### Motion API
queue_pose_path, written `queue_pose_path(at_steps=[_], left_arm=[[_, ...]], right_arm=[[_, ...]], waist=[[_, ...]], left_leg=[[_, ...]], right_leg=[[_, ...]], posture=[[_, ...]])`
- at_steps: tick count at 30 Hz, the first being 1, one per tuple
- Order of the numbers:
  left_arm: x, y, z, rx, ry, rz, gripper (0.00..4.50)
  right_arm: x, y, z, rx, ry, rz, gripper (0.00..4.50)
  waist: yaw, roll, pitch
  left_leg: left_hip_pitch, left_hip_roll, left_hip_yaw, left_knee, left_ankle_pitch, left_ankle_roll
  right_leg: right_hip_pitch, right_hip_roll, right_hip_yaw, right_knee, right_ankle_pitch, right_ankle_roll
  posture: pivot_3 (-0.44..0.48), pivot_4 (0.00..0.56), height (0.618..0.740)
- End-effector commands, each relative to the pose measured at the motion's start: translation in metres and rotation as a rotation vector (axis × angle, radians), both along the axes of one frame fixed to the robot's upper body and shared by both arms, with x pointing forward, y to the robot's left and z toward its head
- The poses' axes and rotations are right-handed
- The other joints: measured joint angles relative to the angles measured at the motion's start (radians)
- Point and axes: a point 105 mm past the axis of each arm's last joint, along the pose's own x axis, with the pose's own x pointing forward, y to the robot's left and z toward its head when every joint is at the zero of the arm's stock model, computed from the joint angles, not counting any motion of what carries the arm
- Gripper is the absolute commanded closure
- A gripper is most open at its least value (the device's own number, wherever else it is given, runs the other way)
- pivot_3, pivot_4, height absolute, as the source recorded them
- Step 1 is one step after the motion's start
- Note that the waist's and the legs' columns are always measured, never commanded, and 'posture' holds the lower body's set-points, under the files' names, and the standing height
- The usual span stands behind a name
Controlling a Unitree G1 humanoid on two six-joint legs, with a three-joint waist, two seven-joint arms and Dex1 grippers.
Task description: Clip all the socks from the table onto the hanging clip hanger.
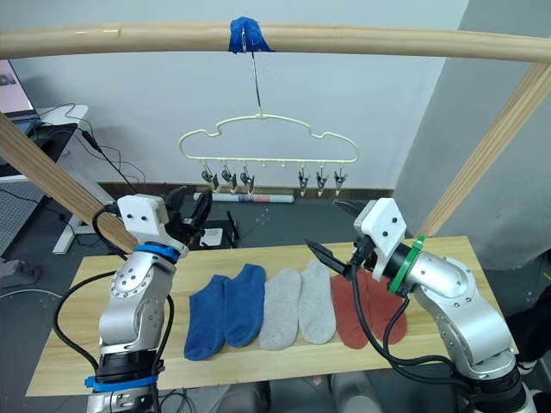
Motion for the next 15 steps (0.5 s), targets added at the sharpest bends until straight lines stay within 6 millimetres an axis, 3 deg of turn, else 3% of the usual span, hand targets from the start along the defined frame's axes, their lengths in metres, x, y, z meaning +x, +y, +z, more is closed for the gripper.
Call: queue_pose_path(at_steps=[1,7,15], left_arm=[[0.006,-0.007,0.011,0.002,-0.050,-0.017,1.74],[0.017,-0.013,0.016,-0.007,-0.081,-0.023,1.74],[0.019,-0.016,0.033,-0.017,-0.169,0.009,1.74]], right_arm=[[-0.007,0.007,0.016,0.020,-0.062,0.037,0.00],[-0.008,0.011,0.019,0.024,-0.071,0.051,0.00],[-0.009,0.013,0.019,0.016,-0.067,0.070,0.00]], waist=[[0.000,0.000,0.000],[0.000,0.000,0.000],[-0.001,0.000,0.000]], left_leg=[[-0.001,0.000,0.000,0.000,0.000,0.000],[-0.015,0.000,-0.001,0.001,0.000,0.000],[-0.019,0.000,-0.002,0.001,0.000,0.000]], right_leg=[[0.000,0.000,0.000,-0.001,0.000,0.000],[-0.015,0.000,-0.001,0.000,0.004,-0.004],[-0.017,-0.001,-0.002,-0.001,0.004,-0.004]], posture=[[-0.227,0.243,0.740],[-0.242,0.243,0.740],[-0.253,0.242,0.740]])
